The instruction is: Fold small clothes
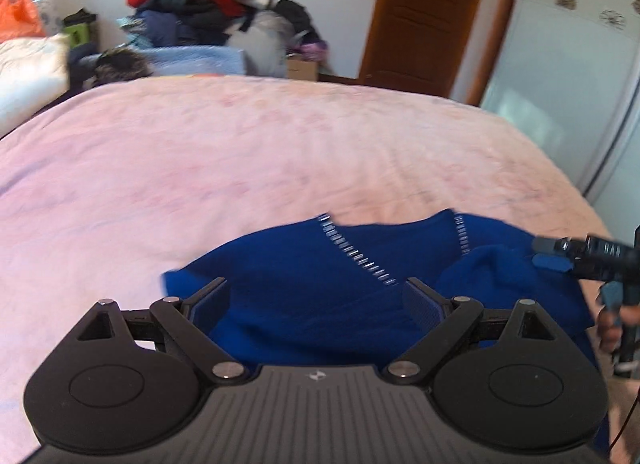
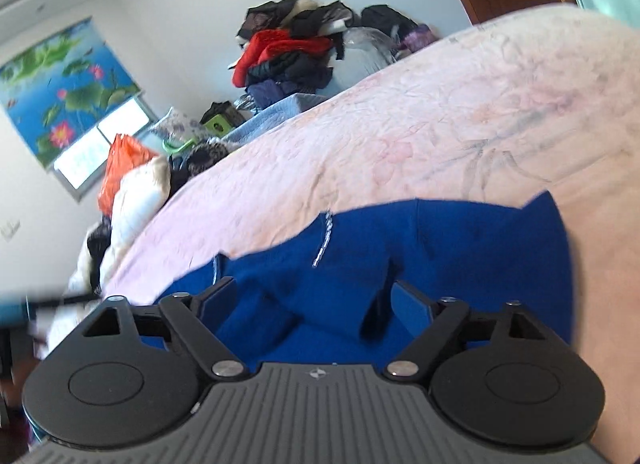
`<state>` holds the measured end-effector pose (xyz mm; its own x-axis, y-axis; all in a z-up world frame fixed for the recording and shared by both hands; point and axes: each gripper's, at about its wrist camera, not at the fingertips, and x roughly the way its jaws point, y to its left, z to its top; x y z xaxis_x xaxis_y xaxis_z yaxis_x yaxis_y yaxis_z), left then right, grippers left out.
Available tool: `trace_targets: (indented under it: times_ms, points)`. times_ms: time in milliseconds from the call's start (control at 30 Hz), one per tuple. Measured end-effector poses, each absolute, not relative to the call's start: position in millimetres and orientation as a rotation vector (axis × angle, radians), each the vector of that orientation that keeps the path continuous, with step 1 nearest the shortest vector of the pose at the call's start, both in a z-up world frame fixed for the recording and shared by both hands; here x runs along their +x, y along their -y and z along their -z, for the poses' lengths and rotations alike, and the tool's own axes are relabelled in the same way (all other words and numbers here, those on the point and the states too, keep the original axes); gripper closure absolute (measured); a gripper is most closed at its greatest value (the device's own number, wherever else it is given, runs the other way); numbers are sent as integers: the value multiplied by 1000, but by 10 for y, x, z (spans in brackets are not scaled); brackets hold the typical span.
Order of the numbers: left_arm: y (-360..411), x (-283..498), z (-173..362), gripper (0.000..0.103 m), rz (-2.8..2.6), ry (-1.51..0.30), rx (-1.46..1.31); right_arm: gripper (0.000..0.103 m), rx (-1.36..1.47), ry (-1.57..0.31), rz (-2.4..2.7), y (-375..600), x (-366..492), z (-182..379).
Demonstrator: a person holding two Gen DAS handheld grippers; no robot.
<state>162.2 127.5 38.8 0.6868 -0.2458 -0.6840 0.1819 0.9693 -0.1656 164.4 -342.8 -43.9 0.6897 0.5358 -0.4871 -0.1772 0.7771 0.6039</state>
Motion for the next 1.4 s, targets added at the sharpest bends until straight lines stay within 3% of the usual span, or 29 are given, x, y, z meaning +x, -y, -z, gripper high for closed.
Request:
trace_targets:
  times_ms: [67, 133, 267, 333, 367, 400, 533, 567, 667, 900, 1067, 1167, 1233, 1267, 1400]
  points:
    - [-1484, 1670, -304, 9, 199, -811, -149, 30, 620, -748, -421, 3471, 1802, 534]
    - [-1667, 1744, -228, 9, 196, -845, -267, 48, 689, -791, -422, 3494, 1935, 655]
    - [-1781, 1905, -126, 9, 238, -866, -449, 65, 715, -824, -425, 3497, 2042, 747]
    - [-1765, 2010, -70, 10, 247, -892, -481, 87, 692, -818, -419, 3488, 2042, 725]
    - [-1738, 2058, -34, 10, 235, -914, -493, 90, 676, -812, -410, 3485, 2038, 714]
    - [-1713, 2094, -5, 16, 230, -924, -493, 92, 662, -803, -402, 3487, 2031, 701]
    - [-1600, 2212, 112, 84, 192, -1005, -452, 96, 643, -760, -385, 3514, 1964, 632]
    - [-1579, 2223, 137, 90, 185, -1017, -440, 96, 643, -744, -379, 3529, 1932, 597]
    - [-1525, 2139, 57, 96, 177, -978, -389, 97, 664, -692, -390, 3620, 1794, 460]
    - [-1504, 2050, -353, 97, 258, -867, -369, 100, 712, -551, -421, 4003, 1224, -81]
    - [-1415, 2513, -115, 97, 185, -903, -370, 98, 568, -570, -277, 4108, 1361, -103]
    - [-1420, 2525, 37, 97, 160, -955, -400, 71, 484, -648, -251, 4063, 1487, 110]
    - [-1419, 2406, 29, 96, 200, -943, -392, 38, 485, -688, -337, 4014, 1444, 245]
    - [-1427, 2347, 17, 96, 209, -945, -382, 33, 461, -694, -378, 3960, 1388, 292]
    - [-1462, 2147, -74, 94, 180, -920, -311, 32, 412, -718, -437, 3834, 1250, 351]
